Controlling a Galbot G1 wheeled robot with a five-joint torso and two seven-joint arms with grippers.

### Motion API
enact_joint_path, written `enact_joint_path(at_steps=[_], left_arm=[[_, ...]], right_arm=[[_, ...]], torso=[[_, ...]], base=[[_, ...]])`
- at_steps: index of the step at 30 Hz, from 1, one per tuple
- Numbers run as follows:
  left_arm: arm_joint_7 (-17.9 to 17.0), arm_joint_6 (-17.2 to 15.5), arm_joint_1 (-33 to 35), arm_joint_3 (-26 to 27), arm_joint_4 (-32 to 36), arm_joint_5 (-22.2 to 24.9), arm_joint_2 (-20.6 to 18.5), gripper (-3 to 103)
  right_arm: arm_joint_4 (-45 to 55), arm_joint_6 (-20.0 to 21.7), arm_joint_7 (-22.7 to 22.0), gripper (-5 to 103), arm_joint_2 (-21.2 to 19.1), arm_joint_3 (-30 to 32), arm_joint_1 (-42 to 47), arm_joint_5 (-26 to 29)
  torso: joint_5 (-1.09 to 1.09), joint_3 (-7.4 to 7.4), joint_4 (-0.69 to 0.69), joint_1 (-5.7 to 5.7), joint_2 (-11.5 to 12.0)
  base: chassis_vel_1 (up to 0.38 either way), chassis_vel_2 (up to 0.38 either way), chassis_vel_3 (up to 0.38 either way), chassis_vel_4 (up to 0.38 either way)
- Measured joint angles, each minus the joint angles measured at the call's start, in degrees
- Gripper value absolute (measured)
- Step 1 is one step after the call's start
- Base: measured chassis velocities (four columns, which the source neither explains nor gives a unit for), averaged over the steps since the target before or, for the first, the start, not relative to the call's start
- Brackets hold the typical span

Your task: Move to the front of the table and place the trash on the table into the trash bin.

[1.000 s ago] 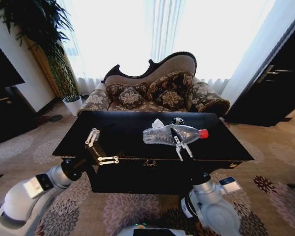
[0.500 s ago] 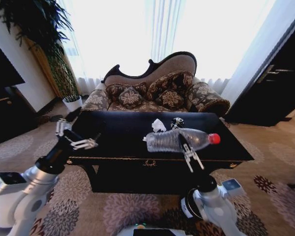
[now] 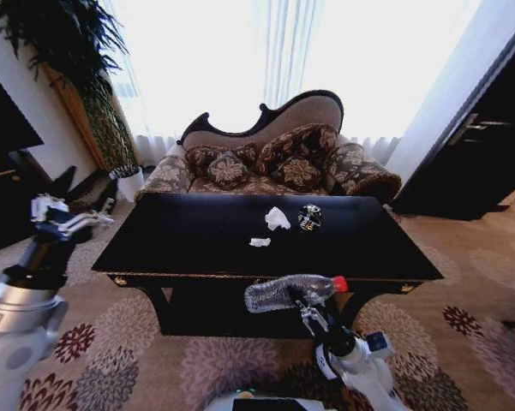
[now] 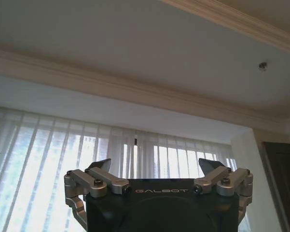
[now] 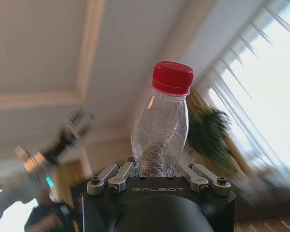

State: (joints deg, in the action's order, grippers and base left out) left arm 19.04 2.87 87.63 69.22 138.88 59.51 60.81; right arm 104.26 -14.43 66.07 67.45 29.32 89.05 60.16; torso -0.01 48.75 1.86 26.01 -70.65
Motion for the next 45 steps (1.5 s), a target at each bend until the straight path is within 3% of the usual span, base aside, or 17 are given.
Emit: enact_joint_path(at_steps=[6,13,15,16,19,22,25,28,29,31,33,34,38,39,42,45], left_arm=[[-0.71,-0.22,0.18,0.77,0.23,0.56,0.02,100],[-1.04,-0.29,0.29,0.52,0.40,0.38,0.70,100],[-1.44,-0.32,0.36,0.25,0.58,0.17,1.11,100],[-1.44,-0.32,0.36,0.25,0.58,0.17,1.11,100],[-1.96,-0.30,0.69,-0.26,0.72,-0.29,1.48,100],[-2.38,-0.28,0.54,-0.63,0.56,-0.77,1.68,100],[-2.46,-0.27,0.49,-0.90,0.54,-1.05,1.79,100],[-2.67,0.07,0.78,-2.24,0.69,-2.26,2.28,100],[-2.67,0.07,0.78,-2.24,0.69,-2.26,2.28,100],[-2.67,0.44,1.08,-3.33,0.80,-3.62,2.77,100],[-2.67,0.59,1.24,-3.96,0.82,-4.49,3.17,100],[-2.67,0.59,1.24,-3.96,0.82,-4.49,3.17,100],[-2.86,0.68,1.45,-4.63,0.87,-5.31,3.55,100],[-2.86,0.68,1.45,-4.63,0.87,-5.31,3.55,100],[-3.59,0.37,1.54,-4.87,1.66,-4.60,3.68,100],[-3.65,0.30,1.54,-5.06,1.77,-4.62,3.74,100]], right_arm=[[-13.91,-4.04,3.23,24,-1.07,1.02,-2.80,-6.01],[-21.49,-7.22,4.12,24,-0.58,1.35,-4.53,-12.39],[-25.06,-8.52,0.09,24,-0.12,1.23,-5.73,-16.57],[-25.06,-8.52,0.09,24,-0.12,1.23,-5.73,-16.57],[-29.16,-9.72,-5.20,24,0.21,1.98,-6.80,-24.55],[-35.14,-11.21,-14.47,24,0.43,2.21,-8.20,-32.14],[-38.06,-11.94,-18.16,24,0.54,2.22,-8.96,-34.78],[-43.30,-13.02,-26.41,24,0.76,3.06,-10.48,-44.46],[-43.30,-13.02,-26.41,24,0.76,3.06,-10.48,-44.46],[-44.30,-11.72,-36.56,24,1.04,3.85,-11.51,-50.99],[-44.77,-10.06,-44.88,24,1.05,4.08,-12.45,-53.78],[-44.77,-10.06,-44.88,24,1.05,4.08,-12.45,-53.78],[-45.88,-7.36,-54.60,24,0.88,5.61,-13.70,-59.99],[-45.88,-7.36,-54.60,24,0.88,5.61,-13.70,-59.99],[-48.76,-5.90,-57.48,24,0.90,8.59,-14.51,-69.98],[-50.37,-4.80,-58.89,24,0.72,8.50,-14.68,-69.74]], torso=[[0.01,0.00,0.00,0.00,0.00],[0.00,0.00,0.00,-0.01,0.00],[0.00,0.00,0.00,0.00,0.00],[0.00,0.00,0.00,0.00,0.00],[0.00,0.00,-0.01,0.00,0.00],[0.00,0.00,0.00,0.00,0.00],[0.00,0.00,0.00,0.00,0.00],[0.01,0.00,0.00,0.00,0.00],[0.01,0.00,0.00,0.00,0.00],[0.00,0.00,0.01,0.00,-0.01],[0.00,0.00,-0.01,0.00,0.00],[0.00,0.00,-0.01,0.00,0.00],[-0.01,0.00,-0.01,0.00,0.00],[-0.01,0.00,-0.01,0.00,0.00],[-0.03,0.00,0.00,0.00,0.00],[0.02,0.00,0.00,0.00,0.00]], base=[[0.000,0.000,0.000,0.000],[0.000,0.000,0.000,0.000],[0.000,0.000,0.000,0.000],[0.000,0.000,0.000,0.000],[0.000,0.000,0.000,0.000],[0.000,0.000,0.000,0.000],[0.000,0.000,0.000,0.000],[0.000,0.000,0.000,0.000],[0.000,0.000,0.000,0.000],[0.000,0.000,0.000,0.000],[0.000,0.000,0.000,0.000],[0.000,0.000,0.000,0.000],[0.000,0.000,0.000,0.000],[0.000,0.000,0.000,0.000],[0.000,0.000,0.000,0.000],[0.000,0.000,0.000,0.000]])
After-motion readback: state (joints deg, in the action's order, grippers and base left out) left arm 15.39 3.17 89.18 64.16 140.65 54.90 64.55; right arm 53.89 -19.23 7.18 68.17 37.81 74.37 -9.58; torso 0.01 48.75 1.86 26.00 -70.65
